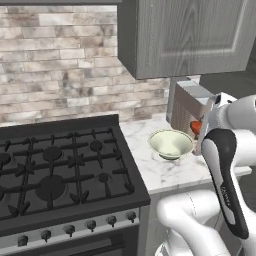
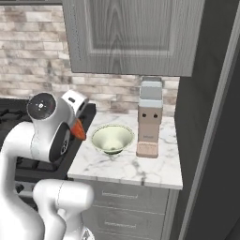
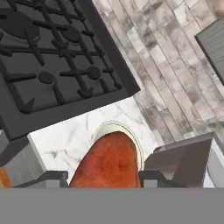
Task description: Take the sweet potato, bell pepper, and mango from the freezer and place them in the bowl on the counter.
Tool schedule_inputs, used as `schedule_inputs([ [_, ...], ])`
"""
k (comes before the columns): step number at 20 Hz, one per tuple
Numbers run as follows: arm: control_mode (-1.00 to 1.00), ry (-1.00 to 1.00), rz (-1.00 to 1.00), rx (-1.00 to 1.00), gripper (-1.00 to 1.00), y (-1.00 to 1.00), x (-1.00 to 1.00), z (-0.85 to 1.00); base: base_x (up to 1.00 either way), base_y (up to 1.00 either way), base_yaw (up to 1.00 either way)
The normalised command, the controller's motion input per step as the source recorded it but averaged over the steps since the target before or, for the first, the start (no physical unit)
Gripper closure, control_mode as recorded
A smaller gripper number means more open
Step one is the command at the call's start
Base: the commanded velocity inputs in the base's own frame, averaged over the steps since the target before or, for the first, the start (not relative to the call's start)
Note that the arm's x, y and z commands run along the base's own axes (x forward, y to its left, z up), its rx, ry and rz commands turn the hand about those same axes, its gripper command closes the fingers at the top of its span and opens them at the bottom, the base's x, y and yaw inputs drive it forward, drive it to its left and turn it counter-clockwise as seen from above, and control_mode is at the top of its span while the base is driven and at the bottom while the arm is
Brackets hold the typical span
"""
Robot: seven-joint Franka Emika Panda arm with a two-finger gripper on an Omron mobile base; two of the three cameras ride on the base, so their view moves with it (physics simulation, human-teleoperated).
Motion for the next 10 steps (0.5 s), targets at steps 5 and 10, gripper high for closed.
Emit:
schedule_inputs([
  [5, -1.0, 0.01, 0.0, 0.04, 1.0, 0.0, 0.48, -0.34, 0.0, 0.0, 0.0],
  [10, -1.0, 0.0, 0.0, 0.03, 1.0, 0.0, 0.58, -0.55, 0.0, 0.0, 0.0],
])
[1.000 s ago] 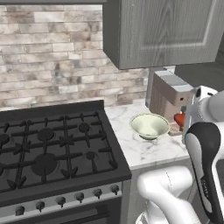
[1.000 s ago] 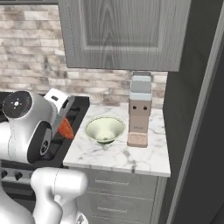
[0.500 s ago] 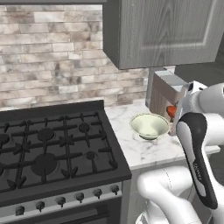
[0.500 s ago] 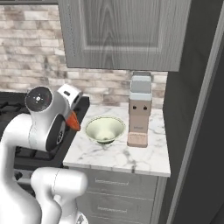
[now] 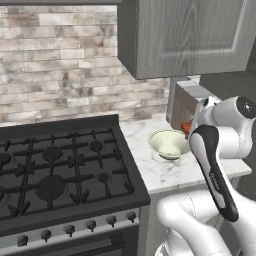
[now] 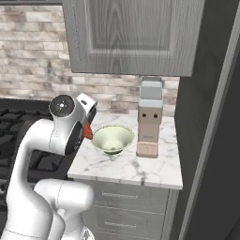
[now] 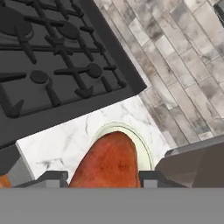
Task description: Take the sweet potato, bell pepper, and mango from the freezer and place them in the bowl on the counter.
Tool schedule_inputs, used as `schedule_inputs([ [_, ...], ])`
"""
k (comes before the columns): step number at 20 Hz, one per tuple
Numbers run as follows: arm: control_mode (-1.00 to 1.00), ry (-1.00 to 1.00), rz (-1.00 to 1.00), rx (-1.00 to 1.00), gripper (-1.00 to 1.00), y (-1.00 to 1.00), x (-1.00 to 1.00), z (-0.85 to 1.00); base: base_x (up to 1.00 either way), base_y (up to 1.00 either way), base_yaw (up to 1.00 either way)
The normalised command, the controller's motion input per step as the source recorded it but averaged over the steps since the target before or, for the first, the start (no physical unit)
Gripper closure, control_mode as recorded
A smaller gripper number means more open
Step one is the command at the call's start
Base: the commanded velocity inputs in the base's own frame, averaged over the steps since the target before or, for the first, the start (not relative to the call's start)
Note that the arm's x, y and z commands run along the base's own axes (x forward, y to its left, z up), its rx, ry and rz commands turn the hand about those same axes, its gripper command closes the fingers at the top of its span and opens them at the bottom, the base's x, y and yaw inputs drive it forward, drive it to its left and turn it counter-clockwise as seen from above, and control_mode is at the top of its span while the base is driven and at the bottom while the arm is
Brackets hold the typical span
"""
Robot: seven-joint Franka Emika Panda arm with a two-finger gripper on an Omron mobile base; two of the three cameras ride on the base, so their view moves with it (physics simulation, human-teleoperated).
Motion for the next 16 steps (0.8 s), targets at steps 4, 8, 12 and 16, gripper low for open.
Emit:
schedule_inputs([
  [4, -1.0, 0.01, 0.0, 0.01, 1.0, 0.0, 0.68, -0.42, 0.0, 0.0, 0.0],
  [8, -1.0, 0.12, 0.0, 0.0, 1.0, 0.0, 0.69, -0.28, 0.0, 0.0, 0.0],
  [12, -1.0, 0.27, -0.01, 0.0, 1.0, 0.0, 0.49, -0.22, 0.0, 0.0, 0.0],
  [16, -1.0, 0.24, -0.02, 0.0, 1.0, -0.01, 0.32, -0.26, 0.0, 0.0, 0.0],
])
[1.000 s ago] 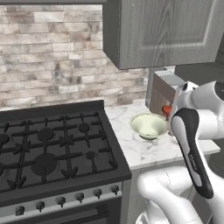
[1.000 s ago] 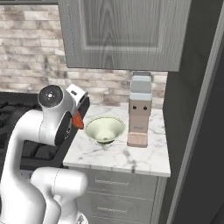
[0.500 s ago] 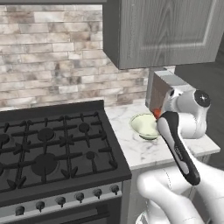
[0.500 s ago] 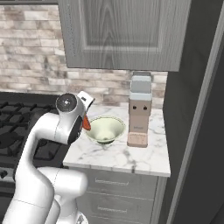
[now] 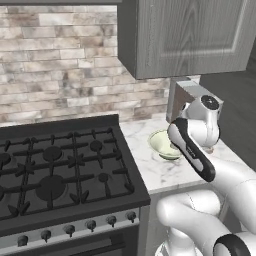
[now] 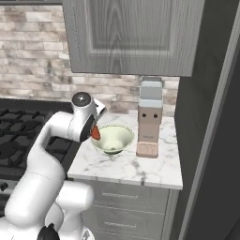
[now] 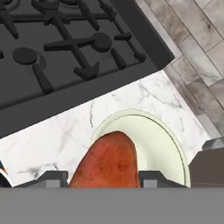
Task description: Take the sweet potato, bell pepper, and mango from the freezer and place them in the bowl on the counter.
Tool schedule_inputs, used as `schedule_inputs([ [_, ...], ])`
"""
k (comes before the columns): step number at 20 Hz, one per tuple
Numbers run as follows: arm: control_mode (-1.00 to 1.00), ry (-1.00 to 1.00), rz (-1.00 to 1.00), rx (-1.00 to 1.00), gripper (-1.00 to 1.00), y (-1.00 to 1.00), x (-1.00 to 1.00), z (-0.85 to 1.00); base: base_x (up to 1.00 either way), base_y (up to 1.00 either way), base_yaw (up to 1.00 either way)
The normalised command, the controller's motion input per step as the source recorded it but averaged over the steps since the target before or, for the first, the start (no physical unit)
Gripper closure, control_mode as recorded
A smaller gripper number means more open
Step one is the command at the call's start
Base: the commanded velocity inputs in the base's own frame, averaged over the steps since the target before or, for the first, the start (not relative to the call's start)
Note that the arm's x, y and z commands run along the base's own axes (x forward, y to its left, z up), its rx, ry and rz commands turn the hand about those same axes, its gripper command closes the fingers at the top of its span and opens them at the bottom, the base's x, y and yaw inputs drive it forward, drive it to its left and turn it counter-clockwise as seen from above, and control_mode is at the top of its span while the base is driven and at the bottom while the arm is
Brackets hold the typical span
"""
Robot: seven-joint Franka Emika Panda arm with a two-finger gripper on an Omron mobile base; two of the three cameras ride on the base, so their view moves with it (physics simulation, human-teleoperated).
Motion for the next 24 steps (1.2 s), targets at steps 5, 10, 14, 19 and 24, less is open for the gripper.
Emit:
schedule_inputs([
  [5, -1.0, 0.04, -0.01, 0.0, 1.0, -0.07, 0.15, -0.27, 0.0, 0.0, 0.0],
  [10, -1.0, 0.0, 0.0, 0.0, 1.0, -0.12, 0.05, -0.31, 0.0, 0.0, 0.0],
  [14, -1.0, 0.0, 0.0, 0.0, 1.0, -0.02, 0.2, -0.36, 0.0, 0.0, 0.0],
  [19, -1.0, 0.08, -0.01, 0.0, 1.0, -0.02, 0.32, -0.25, 0.0, 0.0, 0.0],
  [24, -1.0, 0.03, -0.02, 0.0, 1.0, -0.02, 0.31, -0.24, 0.0, 0.0, 0.0],
])
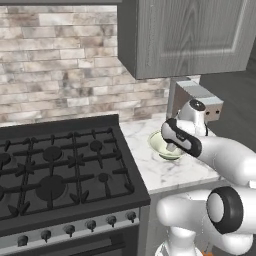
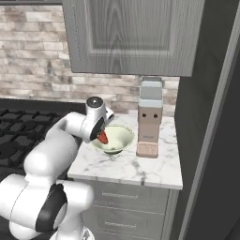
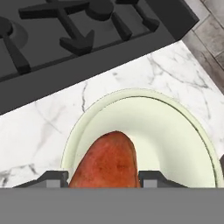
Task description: Take the sweet potato, bell pepper, and mango from the freezer and place them in the bowl on the counter.
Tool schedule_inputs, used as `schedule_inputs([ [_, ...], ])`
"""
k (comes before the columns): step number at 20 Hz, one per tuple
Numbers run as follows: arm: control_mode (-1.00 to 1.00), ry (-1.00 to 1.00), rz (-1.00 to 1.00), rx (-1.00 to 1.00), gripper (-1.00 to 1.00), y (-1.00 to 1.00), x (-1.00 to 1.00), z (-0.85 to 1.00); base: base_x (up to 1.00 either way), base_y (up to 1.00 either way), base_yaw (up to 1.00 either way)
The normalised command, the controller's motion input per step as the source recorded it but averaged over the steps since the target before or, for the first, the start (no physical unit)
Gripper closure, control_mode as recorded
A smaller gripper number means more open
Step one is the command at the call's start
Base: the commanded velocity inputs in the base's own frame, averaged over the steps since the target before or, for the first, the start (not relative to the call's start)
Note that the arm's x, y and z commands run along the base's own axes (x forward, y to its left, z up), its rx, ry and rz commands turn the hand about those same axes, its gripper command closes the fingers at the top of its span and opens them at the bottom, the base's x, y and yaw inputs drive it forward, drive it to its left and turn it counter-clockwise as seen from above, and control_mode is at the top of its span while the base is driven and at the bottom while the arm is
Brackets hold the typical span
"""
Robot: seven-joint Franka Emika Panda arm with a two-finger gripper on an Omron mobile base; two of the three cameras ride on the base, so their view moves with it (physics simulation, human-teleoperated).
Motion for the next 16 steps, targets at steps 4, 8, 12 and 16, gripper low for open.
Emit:
schedule_inputs([
  [4, -1.0, 0.01, -0.02, 0.0, 1.0, -0.08, 0.28, -0.24, 0.0, 0.0, 0.0],
  [8, -1.0, 0.0, -0.02, 0.0, 1.0, -0.11, 0.19, -0.27, 0.0, 0.0, 0.0],
  [12, -1.0, 0.0, -0.02, 0.0, 1.0, -0.02, 0.11, -0.32, 0.0, 0.0, 0.0],
  [16, -1.0, 0.0, -0.02, -0.01, 1.0, 0.0, 0.13, -0.34, 0.0, 0.0, 0.0],
])
